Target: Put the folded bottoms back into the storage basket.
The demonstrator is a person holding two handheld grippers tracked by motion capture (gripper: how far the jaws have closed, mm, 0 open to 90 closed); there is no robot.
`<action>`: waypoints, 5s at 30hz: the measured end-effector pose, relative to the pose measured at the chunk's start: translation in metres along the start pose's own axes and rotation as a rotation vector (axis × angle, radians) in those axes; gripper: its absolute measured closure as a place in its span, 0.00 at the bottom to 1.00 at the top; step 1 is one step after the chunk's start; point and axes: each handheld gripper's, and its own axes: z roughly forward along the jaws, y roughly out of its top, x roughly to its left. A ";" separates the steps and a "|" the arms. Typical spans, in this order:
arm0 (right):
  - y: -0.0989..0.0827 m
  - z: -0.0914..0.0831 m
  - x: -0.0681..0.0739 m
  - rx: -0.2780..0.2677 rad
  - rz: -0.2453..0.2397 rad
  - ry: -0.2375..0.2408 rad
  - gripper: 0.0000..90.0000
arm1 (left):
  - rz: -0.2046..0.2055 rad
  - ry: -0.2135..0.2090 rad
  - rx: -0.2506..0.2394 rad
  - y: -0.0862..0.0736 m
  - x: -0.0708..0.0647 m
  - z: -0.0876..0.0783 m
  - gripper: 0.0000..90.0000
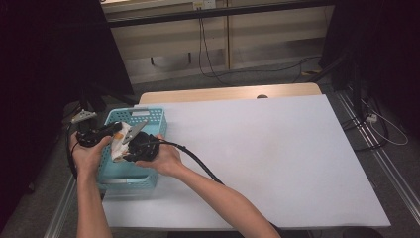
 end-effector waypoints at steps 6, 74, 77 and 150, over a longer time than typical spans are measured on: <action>-0.002 0.005 0.000 0.013 -0.003 0.003 0.91 | -0.010 -0.001 0.036 -0.004 0.003 0.006 0.89; -0.012 0.000 -0.006 -0.032 0.067 -0.018 0.40 | 0.032 0.096 -0.084 -0.007 0.009 -0.009 0.05; -0.012 -0.003 -0.008 -0.032 0.075 -0.046 0.31 | 0.055 0.071 -0.086 -0.008 0.005 -0.014 0.05; -0.106 -0.136 0.010 -0.143 0.167 -0.353 0.08 | 0.139 -0.008 -0.172 -0.059 -0.125 -0.063 0.06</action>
